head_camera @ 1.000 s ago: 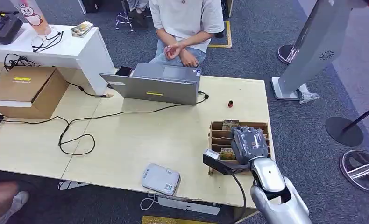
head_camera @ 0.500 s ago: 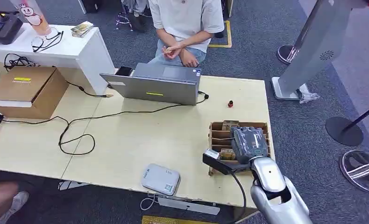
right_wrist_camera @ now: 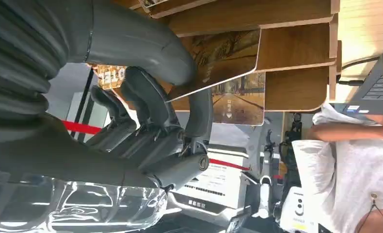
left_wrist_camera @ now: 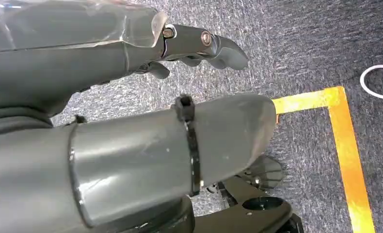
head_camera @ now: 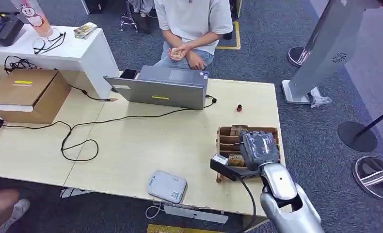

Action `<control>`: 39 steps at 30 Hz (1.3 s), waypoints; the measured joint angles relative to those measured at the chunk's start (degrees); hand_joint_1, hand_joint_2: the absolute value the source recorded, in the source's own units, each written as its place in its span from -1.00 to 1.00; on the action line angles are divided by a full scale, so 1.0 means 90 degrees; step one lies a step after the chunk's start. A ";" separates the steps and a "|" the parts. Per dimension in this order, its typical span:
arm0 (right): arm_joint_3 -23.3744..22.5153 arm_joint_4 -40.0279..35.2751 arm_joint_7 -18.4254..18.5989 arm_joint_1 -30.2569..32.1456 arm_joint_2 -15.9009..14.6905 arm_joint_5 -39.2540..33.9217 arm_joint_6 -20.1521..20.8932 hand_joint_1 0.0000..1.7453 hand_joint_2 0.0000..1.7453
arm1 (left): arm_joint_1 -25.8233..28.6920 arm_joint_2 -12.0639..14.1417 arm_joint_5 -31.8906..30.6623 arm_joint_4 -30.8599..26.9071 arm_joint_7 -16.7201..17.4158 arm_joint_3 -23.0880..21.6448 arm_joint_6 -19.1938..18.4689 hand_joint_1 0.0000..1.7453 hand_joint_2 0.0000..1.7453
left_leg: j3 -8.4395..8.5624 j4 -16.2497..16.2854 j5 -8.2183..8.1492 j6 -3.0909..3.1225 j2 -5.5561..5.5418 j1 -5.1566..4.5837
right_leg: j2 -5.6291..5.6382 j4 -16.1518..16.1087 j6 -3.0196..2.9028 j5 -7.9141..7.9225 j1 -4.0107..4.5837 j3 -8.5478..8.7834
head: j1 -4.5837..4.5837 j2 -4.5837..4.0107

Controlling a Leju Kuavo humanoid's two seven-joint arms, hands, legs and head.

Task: Pass the card to the sensor for recognition and then transmit it.

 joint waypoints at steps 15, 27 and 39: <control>0.0000 -0.0129 0.0002 0.0003 0.0000 -0.0022 -0.0044 1.00 1.00 | 0.0001 0.0000 0.0020 0.0000 0.0000 0.0000 0.0002 -1.00 -1.00 | 0.0000 0.0000 0.0000 0.0000 0.0000 0.0000 | 0.0000 0.0000 0.0000 0.0000 0.0000 0.0000 | 0.0000 0.0000; -0.0002 -0.0439 0.0012 0.0059 -0.0019 -0.0102 -0.0136 1.00 1.00 | 0.0004 0.0002 0.0049 0.0000 -0.0053 0.0000 0.0007 -1.00 -1.00 | 0.0000 0.0000 0.0000 0.0000 0.0000 0.0000 | 0.0000 0.0000 0.0000 0.0000 0.0000 0.0000 | 0.0000 0.0000; -0.0049 -0.0799 0.0019 0.0109 -0.0053 -0.0122 -0.0223 1.00 1.00 | 0.0006 0.0002 0.0061 0.0000 -0.0056 0.0000 0.0029 -1.00 -1.00 | 0.0000 0.0000 0.0000 0.0000 0.0000 0.0000 | 0.0000 0.0000 0.0000 0.0000 0.0000 0.0000 | 0.0000 0.0000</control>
